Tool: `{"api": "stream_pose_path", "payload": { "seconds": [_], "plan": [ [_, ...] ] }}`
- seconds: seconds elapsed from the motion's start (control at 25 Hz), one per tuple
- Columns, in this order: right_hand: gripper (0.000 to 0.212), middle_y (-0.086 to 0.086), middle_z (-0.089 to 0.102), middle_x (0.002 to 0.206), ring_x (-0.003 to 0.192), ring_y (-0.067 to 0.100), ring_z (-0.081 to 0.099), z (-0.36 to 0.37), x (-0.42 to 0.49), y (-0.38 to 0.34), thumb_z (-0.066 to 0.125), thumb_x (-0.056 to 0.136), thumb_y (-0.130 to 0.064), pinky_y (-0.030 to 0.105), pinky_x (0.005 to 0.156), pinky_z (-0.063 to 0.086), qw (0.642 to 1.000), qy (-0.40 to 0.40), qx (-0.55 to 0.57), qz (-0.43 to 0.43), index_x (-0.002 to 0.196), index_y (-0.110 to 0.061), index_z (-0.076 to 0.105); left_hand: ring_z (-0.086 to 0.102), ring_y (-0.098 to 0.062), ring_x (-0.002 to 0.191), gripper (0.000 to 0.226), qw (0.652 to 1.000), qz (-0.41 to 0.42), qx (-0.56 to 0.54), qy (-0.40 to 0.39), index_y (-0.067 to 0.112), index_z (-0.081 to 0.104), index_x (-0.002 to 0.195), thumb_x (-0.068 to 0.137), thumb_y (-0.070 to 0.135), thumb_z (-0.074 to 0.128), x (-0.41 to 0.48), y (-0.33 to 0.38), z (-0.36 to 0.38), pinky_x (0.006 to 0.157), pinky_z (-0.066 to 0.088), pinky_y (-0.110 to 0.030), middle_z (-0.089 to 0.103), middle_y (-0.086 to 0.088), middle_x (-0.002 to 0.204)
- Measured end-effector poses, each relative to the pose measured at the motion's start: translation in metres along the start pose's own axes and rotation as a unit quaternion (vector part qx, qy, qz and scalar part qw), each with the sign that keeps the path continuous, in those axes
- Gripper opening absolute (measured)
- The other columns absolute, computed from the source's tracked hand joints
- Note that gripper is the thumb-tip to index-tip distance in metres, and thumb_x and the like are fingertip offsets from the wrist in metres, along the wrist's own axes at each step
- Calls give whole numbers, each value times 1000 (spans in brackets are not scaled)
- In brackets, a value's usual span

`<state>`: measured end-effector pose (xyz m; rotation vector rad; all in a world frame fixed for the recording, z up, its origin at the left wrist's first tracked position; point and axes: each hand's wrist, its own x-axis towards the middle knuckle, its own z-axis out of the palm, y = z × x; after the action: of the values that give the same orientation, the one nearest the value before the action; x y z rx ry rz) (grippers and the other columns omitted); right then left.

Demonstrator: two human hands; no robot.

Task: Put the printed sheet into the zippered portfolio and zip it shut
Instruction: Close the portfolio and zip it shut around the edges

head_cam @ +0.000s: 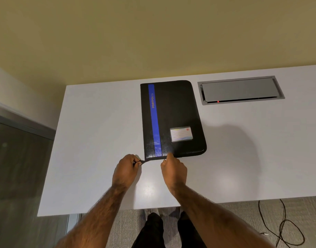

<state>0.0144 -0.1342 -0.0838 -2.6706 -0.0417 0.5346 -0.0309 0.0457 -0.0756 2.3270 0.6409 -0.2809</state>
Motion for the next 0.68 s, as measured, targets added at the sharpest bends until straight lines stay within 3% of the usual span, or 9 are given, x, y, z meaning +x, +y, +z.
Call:
{"api": "stream_pose_path", "payload": {
  "seconds": [0.36,0.48,0.68],
  "plan": [
    [30,0,70,100,84,16,69,-31,9,53,48,101,-41,27,82,56,999,36,-20,18,120,-19,55,58,-12,81,9,998,1,59,11,23,64,87,96,23,63,-4,8,-4,70,39,-29,62,13,88],
    [28,-2,67,93,74,12,60,-36,11,67,47,101,-42,22,75,52,999,33,-31,13,115,-19,55,61,-13,84,11,998,-5,66,8,29,62,85,95,24,62,-4,9,-4,72,43,-32,64,16,90],
    [17,-3,60,74,62,12,58,-52,18,93,48,102,-31,23,61,46,991,77,32,101,92,-19,54,62,-15,82,14,997,-31,72,18,33,59,83,95,26,61,-7,8,-4,71,46,-33,63,17,87]
  ]
}}
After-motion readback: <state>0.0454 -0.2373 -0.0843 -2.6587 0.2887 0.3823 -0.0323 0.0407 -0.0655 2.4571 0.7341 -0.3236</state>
